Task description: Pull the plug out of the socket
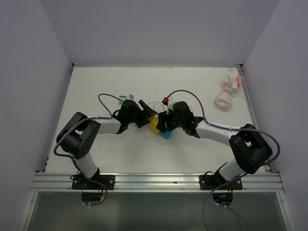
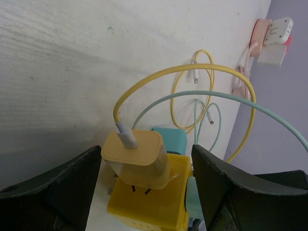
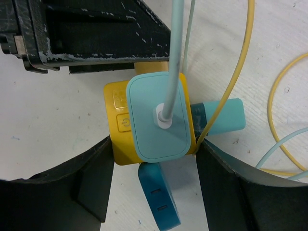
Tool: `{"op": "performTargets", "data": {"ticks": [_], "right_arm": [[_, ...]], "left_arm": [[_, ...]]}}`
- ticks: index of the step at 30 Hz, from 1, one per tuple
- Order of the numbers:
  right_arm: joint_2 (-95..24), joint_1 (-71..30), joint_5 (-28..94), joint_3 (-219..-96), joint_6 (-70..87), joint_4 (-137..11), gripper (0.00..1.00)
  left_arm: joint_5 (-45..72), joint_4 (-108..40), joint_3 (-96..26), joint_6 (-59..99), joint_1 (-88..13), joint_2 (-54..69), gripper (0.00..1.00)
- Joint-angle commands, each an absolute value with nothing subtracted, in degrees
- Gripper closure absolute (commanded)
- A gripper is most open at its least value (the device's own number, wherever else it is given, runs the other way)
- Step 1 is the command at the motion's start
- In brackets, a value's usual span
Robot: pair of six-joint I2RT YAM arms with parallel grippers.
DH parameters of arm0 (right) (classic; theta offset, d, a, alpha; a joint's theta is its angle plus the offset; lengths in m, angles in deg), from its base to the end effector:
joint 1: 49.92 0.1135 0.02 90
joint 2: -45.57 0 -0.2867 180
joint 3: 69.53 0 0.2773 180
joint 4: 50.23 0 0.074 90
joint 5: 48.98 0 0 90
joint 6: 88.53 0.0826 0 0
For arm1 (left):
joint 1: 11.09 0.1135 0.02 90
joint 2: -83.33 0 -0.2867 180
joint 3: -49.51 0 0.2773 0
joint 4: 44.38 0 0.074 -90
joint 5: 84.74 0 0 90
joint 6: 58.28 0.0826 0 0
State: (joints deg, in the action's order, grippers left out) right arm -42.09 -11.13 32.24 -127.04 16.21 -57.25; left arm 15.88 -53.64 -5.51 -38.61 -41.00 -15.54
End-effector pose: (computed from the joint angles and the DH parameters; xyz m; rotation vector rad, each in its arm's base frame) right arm 0.2821 0.2429 0.1667 -0.5641 2.2277 0.6711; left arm 0.3321 -0.2086 0.1166 -0.7253 2.3121 -1.1196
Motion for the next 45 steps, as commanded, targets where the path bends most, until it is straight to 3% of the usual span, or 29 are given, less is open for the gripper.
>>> {"op": "performTargets", "data": {"ticks": [1,7,11,16,21,45], "right_arm": [[-40.8,-10.6,30.3,-125.7,18.0,-55.2,1.00],[-40.5,-10.6,29.6,-124.7,19.0,-54.3,1.00],[-40.0,-10.7,29.2,-123.9,19.1,-54.1,1.00],[-39.3,-10.6,28.7,-123.0,18.8,-54.6,1.00],[-37.7,-10.6,28.5,-121.3,18.9,-55.0,1.00],[-33.4,-10.6,31.5,-120.5,15.4,-66.6,1.00]], "left_arm": [[14.1,-59.8,-3.9,-41.8,-41.8,-16.2,0.22],[13.4,-64.6,-0.9,-44.5,-41.9,-16.5,0.36],[12.0,-69.0,1.2,-45.8,-41.9,-16.6,0.55],[11.4,-73.3,2.0,-46.2,-41.9,-17.5,0.72],[10.0,-77.5,3.1,-47.5,-41.9,-17.4,1.00],[2.5,-79.1,-0.8,-46.5,-35.6,-18.9,1.00]]}}
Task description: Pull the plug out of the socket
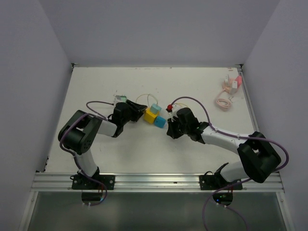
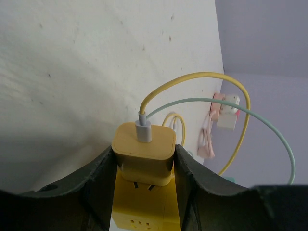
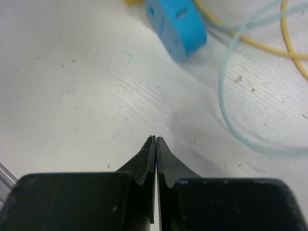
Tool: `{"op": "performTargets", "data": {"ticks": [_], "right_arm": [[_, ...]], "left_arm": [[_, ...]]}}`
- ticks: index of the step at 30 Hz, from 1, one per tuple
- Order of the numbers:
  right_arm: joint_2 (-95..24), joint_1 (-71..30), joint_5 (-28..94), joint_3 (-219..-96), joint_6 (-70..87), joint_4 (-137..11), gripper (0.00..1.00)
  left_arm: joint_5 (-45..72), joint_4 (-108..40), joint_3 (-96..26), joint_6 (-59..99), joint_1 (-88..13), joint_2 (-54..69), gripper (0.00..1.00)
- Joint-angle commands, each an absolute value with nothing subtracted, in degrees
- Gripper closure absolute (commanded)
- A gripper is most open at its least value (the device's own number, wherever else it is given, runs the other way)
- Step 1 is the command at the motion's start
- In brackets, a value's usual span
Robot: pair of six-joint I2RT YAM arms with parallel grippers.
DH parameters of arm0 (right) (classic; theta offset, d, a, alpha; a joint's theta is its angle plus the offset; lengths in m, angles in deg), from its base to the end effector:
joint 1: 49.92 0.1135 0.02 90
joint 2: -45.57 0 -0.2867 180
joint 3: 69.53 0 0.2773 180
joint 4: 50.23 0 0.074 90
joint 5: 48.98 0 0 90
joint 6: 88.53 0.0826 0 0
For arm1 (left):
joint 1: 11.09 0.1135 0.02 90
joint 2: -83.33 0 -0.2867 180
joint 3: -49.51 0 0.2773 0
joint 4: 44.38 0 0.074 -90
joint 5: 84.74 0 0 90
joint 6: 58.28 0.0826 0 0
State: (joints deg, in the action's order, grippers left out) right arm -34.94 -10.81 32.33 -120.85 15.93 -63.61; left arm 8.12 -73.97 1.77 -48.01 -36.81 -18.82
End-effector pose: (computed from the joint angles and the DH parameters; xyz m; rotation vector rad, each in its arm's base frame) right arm 0.2478 0.2175 0.1557 -0.5885 2.3194 0.6356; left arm 0.3440 -0.1703 0.1026 -0.9789 1.9989 -1.1657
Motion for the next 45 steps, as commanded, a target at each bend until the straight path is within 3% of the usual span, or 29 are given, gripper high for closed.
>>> {"op": "performTargets", "data": {"ticks": [1,8,10,13,14,15,23,26,32,45], "right_arm": [[-33.1,-10.6,31.7,-120.4,15.4,-66.5,1.00],[-32.0,-10.6,30.6,-120.5,15.7,-65.5,1.00],[-31.5,-10.6,30.9,-121.3,16.8,-65.3,0.92],[-30.6,-10.6,31.4,-122.3,18.1,-63.7,0.65],[-30.5,-10.6,31.4,-122.5,18.2,-63.2,0.51],[-30.6,-10.6,31.2,-123.1,18.2,-63.1,0.45],[-35.8,-10.6,30.4,-128.2,16.4,-58.7,0.14],[-38.7,-10.6,29.6,-131.5,15.6,-58.0,0.07],[-43.8,-10.0,31.7,-135.2,13.7,-56.9,0.01],[-49.3,-9.8,33.5,-136.3,11.6,-55.7,0.05]], "left_arm": [[2.7,-79.3,-1.1,-46.2,-35.5,-19.3,1.00],[7.2,-78.9,-2.7,-43.3,-35.6,-20.6,1.00],[8.6,-79.0,-1.5,-42.9,-35.7,-19.9,1.00],[9.8,-78.9,0.7,-42.3,-35.8,-18.1,1.00],[10.4,-78.5,1.0,-41.7,-35.9,-17.8,1.00],[11.3,-77.7,1.0,-41.4,-35.9,-17.5,1.00],[15.4,-74.3,1.9,-41.4,-36.6,-16.1,1.00],[15.9,-73.5,2.1,-41.4,-37.1,-15.6,1.00],[16.5,-72.1,0.8,-41.1,-38.0,-15.8,1.00],[17.3,-70.2,-0.1,-40.6,-38.6,-16.0,1.00]]}}
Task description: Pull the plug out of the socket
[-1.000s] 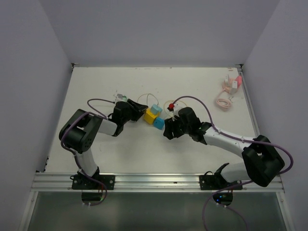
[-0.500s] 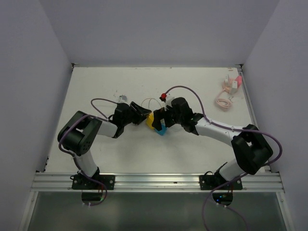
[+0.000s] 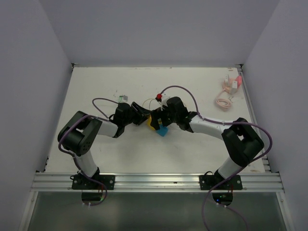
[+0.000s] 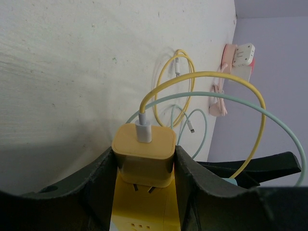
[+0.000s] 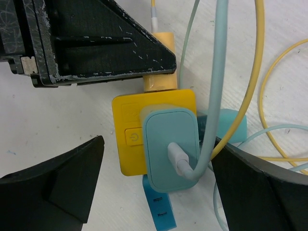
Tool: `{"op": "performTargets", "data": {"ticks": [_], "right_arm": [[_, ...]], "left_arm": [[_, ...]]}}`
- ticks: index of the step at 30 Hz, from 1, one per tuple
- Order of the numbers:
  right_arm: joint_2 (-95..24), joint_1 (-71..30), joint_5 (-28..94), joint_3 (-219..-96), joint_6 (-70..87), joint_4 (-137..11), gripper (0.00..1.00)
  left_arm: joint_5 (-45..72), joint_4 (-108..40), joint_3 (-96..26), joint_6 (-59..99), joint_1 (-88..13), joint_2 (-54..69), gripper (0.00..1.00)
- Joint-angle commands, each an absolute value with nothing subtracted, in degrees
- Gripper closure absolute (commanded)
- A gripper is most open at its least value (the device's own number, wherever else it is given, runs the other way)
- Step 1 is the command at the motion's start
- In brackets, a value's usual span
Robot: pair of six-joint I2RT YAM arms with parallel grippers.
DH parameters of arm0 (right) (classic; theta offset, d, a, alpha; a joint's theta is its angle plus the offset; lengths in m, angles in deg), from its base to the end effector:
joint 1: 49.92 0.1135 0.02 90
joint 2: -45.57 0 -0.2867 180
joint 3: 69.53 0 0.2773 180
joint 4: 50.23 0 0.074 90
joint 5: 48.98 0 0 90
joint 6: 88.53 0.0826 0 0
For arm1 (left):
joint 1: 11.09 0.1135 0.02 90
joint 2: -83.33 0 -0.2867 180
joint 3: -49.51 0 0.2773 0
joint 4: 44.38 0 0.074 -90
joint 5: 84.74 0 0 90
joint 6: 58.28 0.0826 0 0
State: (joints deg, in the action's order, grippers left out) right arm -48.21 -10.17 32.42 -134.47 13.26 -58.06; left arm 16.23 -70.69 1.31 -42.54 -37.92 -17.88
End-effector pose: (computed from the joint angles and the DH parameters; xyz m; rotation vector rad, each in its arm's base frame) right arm 0.3048 0.2695 0.1728 -0.6349 2.1937 0.6528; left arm 0.3330 -0.1860 0.1036 -0.7950 2.1461 -1.2268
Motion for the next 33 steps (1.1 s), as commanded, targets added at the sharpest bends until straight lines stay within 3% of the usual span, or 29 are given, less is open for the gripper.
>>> {"op": "performTargets", "data": {"ticks": [1,7,9,13,15,16,19,33], "right_arm": [[-49.4,-9.8,32.7,-136.5,11.2,-55.9,0.08],[-49.7,-9.2,30.4,-136.3,10.9,-55.5,0.17],[-49.8,-8.5,30.5,-136.3,10.4,-56.0,0.25],[-49.9,-7.7,31.5,-136.3,9.7,-57.4,0.46],[-49.6,-7.8,32.8,-136.0,9.7,-58.7,0.64],[-49.3,-7.7,33.1,-135.6,9.7,-58.9,0.80],[-48.2,-7.8,33.7,-134.1,9.4,-60.2,1.00],[-45.8,-7.7,32.9,-132.5,6.7,-73.6,1.00]], "left_arm": [[17.2,-70.1,-0.1,-40.6,-38.7,-15.9,1.00],[16.9,-69.9,-0.2,-40.4,-39.0,-16.0,1.00],[16.7,-69.9,-0.5,-40.4,-39.0,-16.2,1.00],[16.4,-69.9,-1.0,-40.5,-39.1,-16.2,1.00],[16.3,-69.9,-1.0,-40.5,-39.1,-16.1,1.00],[16.0,-69.9,-1.2,-40.5,-39.1,-15.8,1.00],[15.3,-70.2,-1.1,-40.4,-38.8,-15.7,1.00],[13.4,-74.9,-0.9,-40.4,-33.9,-16.3,1.00]]}}
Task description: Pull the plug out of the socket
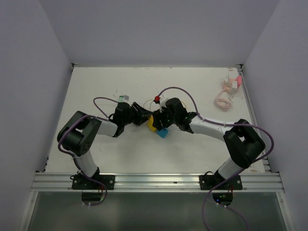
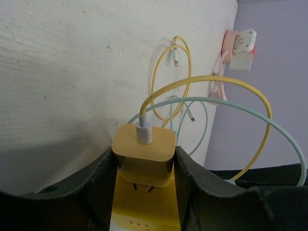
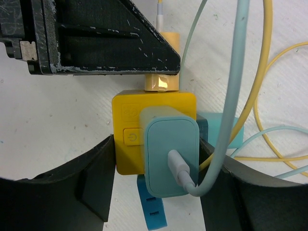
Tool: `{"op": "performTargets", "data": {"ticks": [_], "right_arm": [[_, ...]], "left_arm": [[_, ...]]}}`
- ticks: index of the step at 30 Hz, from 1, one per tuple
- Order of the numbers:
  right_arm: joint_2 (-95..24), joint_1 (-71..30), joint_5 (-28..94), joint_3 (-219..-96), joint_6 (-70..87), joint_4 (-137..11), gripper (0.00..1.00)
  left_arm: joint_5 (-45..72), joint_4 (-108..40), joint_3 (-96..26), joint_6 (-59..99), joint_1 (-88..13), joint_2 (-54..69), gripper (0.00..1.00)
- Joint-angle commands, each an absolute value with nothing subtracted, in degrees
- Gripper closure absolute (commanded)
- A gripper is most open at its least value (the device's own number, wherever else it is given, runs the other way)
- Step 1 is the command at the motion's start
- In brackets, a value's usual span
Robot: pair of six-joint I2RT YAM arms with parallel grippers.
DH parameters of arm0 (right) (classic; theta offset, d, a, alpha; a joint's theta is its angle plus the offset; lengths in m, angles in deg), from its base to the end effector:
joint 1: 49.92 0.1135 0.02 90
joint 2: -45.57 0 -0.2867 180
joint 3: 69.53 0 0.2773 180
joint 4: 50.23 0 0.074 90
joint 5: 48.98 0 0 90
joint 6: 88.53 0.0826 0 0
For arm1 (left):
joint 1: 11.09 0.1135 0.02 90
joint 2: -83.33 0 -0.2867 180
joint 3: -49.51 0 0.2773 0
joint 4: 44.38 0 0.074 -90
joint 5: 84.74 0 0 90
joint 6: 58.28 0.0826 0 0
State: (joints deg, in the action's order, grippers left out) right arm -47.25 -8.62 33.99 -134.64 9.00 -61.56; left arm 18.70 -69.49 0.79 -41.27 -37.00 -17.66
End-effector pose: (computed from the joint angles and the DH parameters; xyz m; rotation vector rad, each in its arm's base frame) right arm 0.2944 0.2721 0.1727 -0.7369 2.1944 0.5852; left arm 0.3349 -0.1840 0.1052 -0.7651 2.1698 -1.2410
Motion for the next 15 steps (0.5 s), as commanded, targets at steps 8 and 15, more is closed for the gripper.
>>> {"op": "performTargets", "data": {"ticks": [8,15], "right_arm": [[-44.4,-7.7,31.8,-131.5,6.9,-74.5,1.00],[-42.9,-7.7,30.9,-130.5,7.1,-74.9,1.00]], "left_arm": [[9.4,-79.6,-0.1,-44.0,-33.8,-17.6,1.00],[5.5,-80.6,-2.7,-45.3,-33.2,-18.3,1.00]]}}
